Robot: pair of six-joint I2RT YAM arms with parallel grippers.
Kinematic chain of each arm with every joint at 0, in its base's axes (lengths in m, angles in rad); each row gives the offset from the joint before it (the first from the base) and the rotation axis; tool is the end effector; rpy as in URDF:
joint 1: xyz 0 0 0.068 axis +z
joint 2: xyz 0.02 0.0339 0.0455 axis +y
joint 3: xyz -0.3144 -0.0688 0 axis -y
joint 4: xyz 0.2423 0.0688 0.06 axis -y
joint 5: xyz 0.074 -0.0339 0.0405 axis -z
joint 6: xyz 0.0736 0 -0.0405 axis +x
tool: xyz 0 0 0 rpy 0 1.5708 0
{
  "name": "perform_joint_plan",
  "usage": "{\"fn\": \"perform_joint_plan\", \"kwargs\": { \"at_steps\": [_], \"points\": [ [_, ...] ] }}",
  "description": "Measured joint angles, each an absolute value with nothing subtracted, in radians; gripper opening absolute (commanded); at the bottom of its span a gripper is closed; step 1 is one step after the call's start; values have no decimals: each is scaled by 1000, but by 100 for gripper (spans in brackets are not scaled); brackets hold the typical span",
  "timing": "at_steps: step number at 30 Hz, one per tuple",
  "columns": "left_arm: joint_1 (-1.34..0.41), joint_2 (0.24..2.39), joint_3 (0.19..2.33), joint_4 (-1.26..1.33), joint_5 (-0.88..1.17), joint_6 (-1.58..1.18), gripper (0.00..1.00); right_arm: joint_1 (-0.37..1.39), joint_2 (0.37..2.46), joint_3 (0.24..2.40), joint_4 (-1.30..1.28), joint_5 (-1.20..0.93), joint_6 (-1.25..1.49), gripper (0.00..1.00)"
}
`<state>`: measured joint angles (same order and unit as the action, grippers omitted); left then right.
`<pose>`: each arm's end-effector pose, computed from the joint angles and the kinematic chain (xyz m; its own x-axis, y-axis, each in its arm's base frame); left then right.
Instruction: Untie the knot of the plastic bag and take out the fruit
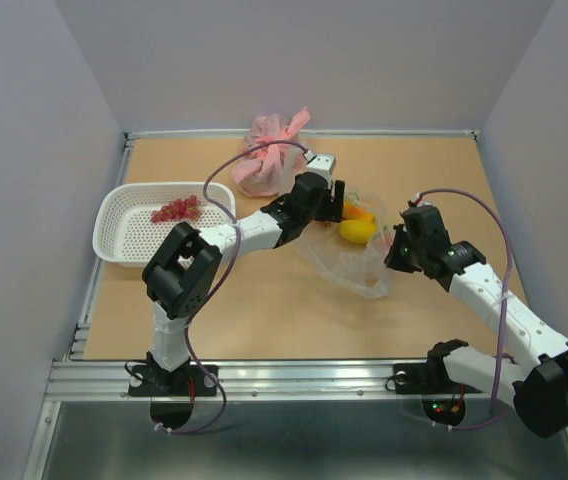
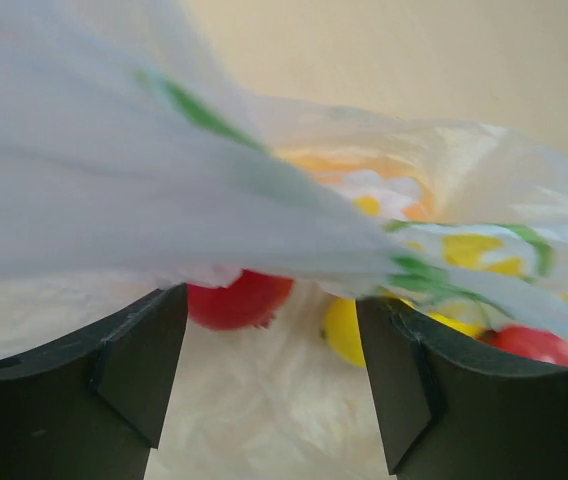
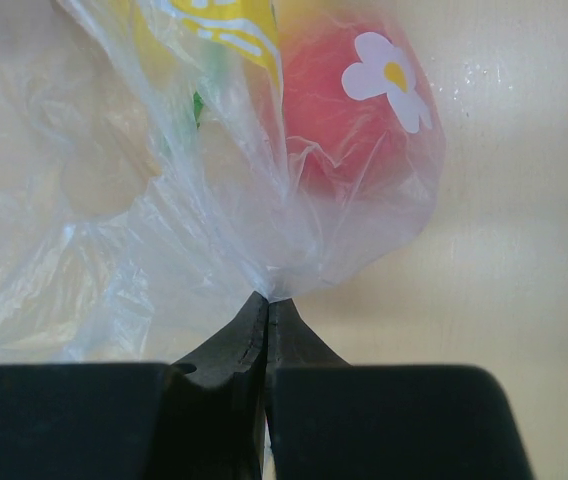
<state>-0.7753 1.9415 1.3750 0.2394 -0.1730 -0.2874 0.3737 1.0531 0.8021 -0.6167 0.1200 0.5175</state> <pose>0.3726 -0.3474 0.2801 -0.3825 -0.0161 -0.9238 0.4845 0.8479 -0.2154 0.1979 0.0681 0.2724 -0.7609 0.2292 -0.6071 0.0990 0.9656 0.2405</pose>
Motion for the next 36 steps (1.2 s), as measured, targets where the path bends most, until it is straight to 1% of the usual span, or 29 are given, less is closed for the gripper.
{"fn": "perform_joint_plan", "kwargs": {
  "at_steps": [5, 9, 13, 14, 18, 20, 25, 31, 35, 36],
  "points": [
    [-830, 1856, 1267, 245, -117, -452, 87, 374, 1053, 802, -621, 120, 529, 1],
    [-888, 1841, 1249, 245, -111, -587, 92, 374, 1054, 801, -620, 118, 541, 1],
    [-931, 1850, 1250, 245, -129, -693, 94, 374, 1055, 782, -606, 104, 554, 1],
    [-936, 1859, 1253, 247, -135, -721, 96, 374, 1055, 774, -602, 100, 557, 1],
    [-927, 1916, 1267, 246, -165, -824, 97, 374, 1056, 755, -592, 85, 568, 1],
    [-922, 1950, 1282, 242, -178, -872, 99, 374, 1056, 751, -588, 77, 574, 1],
    [-914, 2037, 1364, 213, -225, -982, 99, 374, 1056, 733, -559, 60, 584, 1],
    [-915, 2093, 1450, 184, -262, -1045, 98, 374, 1055, 713, -532, 30, 593, 1],
    [-915, 2155, 1508, 173, -267, -1077, 93, 374, 1055, 704, -514, 7, 595, 1],
    [-915, 2172, 1512, 168, -268, -1085, 91, 374, 1055, 704, -511, 2, 595, 1]
  ]
}}
